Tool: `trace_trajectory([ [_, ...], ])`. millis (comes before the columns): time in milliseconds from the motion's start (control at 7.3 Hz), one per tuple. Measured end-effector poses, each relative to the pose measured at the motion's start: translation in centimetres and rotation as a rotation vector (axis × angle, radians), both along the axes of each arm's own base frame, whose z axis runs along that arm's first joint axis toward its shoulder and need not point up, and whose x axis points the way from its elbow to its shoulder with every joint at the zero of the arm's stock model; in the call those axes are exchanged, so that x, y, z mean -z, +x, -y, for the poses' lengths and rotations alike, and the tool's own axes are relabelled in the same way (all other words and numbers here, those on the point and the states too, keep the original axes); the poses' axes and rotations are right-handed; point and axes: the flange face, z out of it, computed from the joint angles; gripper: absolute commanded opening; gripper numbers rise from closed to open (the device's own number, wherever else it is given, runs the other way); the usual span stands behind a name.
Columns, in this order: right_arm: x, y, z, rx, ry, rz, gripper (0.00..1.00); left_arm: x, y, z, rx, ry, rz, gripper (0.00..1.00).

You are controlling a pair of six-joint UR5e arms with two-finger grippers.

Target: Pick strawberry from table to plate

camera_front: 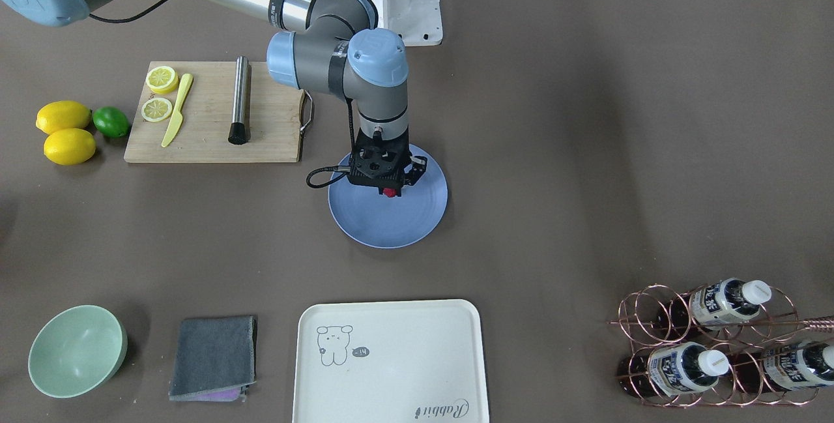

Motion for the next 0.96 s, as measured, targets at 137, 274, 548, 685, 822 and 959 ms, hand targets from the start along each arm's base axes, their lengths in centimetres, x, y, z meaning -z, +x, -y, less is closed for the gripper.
trace_trajectory([
  [137, -0.1, 0.0, 0.0, 0.0, -0.001, -0.001, 1.0, 0.1, 0.0, 0.0, 0.0, 0.002, 0.0, 0.98],
  [274, -0.3, 0.0, 0.0, 0.0, -0.001, -0.002, 1.0, 0.1, 0.0, 0.0, 0.0, 0.003, 0.0, 0.98],
  [548, 0.1, 0.9, 0.7, -0.012, 0.0, 0.008, 1.0, 0.2, 0.0, 0.0, 0.0, 0.004, 0.0, 0.98],
  [685, 0.3, 2.3, 2.0, -0.025, -0.005, 0.016, 1.0, 0.2, 0.0, 0.0, 0.0, 0.003, -0.001, 0.98],
  [822, 0.2, 4.7, 4.2, -0.025, -0.018, 0.026, 1.0, 0.1, 0.0, 0.0, -0.001, 0.001, -0.006, 0.98],
  [959, -0.8, 8.4, 6.5, -0.009, -0.021, 0.041, 1.0, 0.0, 0.1, 0.0, -0.004, -0.001, -0.017, 0.98],
])
